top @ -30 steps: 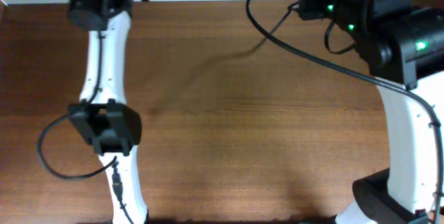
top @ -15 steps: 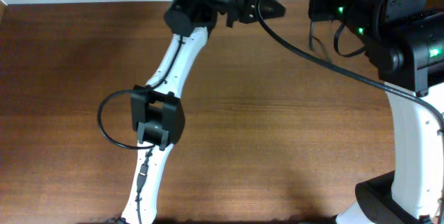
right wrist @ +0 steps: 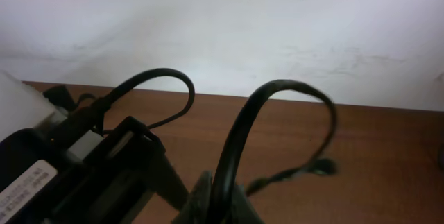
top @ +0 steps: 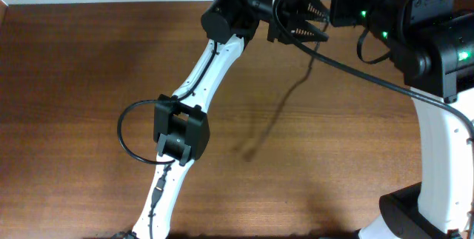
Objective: Untangle cables
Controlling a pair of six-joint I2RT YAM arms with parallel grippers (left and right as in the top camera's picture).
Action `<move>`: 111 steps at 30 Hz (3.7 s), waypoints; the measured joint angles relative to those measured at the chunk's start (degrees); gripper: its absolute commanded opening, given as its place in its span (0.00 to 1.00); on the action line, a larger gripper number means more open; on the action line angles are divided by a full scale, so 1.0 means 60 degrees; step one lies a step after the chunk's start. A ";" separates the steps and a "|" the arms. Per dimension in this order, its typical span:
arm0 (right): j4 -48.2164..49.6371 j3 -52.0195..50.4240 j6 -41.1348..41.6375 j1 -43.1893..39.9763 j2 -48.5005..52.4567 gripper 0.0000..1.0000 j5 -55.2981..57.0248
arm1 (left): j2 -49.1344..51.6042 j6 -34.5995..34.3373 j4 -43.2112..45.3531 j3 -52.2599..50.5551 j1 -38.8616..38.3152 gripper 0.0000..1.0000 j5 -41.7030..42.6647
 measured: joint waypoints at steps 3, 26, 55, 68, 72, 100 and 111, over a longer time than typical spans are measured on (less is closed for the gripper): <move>-0.0022 0.0000 -0.0007 0.0000 0.0000 0.04 0.0000 | -0.0004 0.0219 -0.0018 0.0000 0.0058 0.50 0.0000; -0.0018 0.0000 0.0004 0.0000 0.0000 0.04 -0.0408 | 0.0000 0.4962 -0.4455 0.0000 0.0197 0.44 -0.0044; -0.0007 0.0000 0.1417 -0.0747 0.0131 1.00 -0.0984 | -0.0820 0.1843 -0.2637 0.0517 0.2452 0.00 0.0000; 0.0641 -0.0004 0.8681 -0.0630 0.1413 0.99 -0.1730 | -0.0969 0.1337 -0.2619 0.0517 0.2688 0.00 0.0000; 0.0783 -0.0004 0.9424 -0.0630 0.1599 0.97 -0.1730 | -0.1198 0.1180 -0.2626 0.0517 0.2991 0.00 0.0000; 0.2211 -0.0004 0.8029 0.0342 0.2404 0.70 -0.2098 | -0.2062 0.1024 -0.2925 0.0521 0.2856 0.00 0.0000; 0.1916 -0.0004 0.7293 0.0339 0.2404 0.04 -0.2011 | -0.2062 0.1024 -0.2951 0.0521 0.2856 0.00 0.0000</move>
